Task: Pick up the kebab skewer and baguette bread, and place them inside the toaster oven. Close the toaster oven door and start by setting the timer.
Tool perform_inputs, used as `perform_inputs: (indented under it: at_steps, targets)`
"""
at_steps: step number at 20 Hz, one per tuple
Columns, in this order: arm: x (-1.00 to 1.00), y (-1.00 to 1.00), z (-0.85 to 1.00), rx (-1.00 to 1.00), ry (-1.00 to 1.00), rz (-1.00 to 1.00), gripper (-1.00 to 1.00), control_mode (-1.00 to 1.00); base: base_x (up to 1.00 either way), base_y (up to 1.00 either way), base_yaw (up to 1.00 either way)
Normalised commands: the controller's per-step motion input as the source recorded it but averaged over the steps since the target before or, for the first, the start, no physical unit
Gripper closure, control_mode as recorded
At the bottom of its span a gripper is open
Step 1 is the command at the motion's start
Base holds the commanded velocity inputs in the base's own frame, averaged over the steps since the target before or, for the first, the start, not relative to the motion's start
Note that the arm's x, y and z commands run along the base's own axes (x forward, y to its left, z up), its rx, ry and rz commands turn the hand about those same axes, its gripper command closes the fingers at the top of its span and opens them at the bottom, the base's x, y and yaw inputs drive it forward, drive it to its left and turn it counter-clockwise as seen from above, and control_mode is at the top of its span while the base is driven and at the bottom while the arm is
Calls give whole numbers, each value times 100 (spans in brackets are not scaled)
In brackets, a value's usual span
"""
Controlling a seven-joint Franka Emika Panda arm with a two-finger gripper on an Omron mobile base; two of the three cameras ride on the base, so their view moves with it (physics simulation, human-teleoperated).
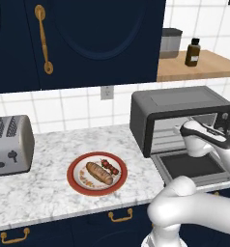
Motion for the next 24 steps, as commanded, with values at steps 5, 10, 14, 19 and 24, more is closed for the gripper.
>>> perform_inputs:
  at_steps: [5, 10, 14, 19, 24]
  targets:
    - [32, 0, -3, 0, 0, 0, -100, -100, 0, 0, 0]
    - [11, 0, 0, 0, 0, 0, -100, -100, 0, 0, 0]
    - [-1, 0, 1, 0, 0, 0, -100, -100, 0, 0, 0]
    - [-9, 0, 13, 0, 0, -1, -100, -100, 0, 0, 0]
    - [-2, 0, 37, 0, 0, 0, -100, -100, 0, 0, 0]
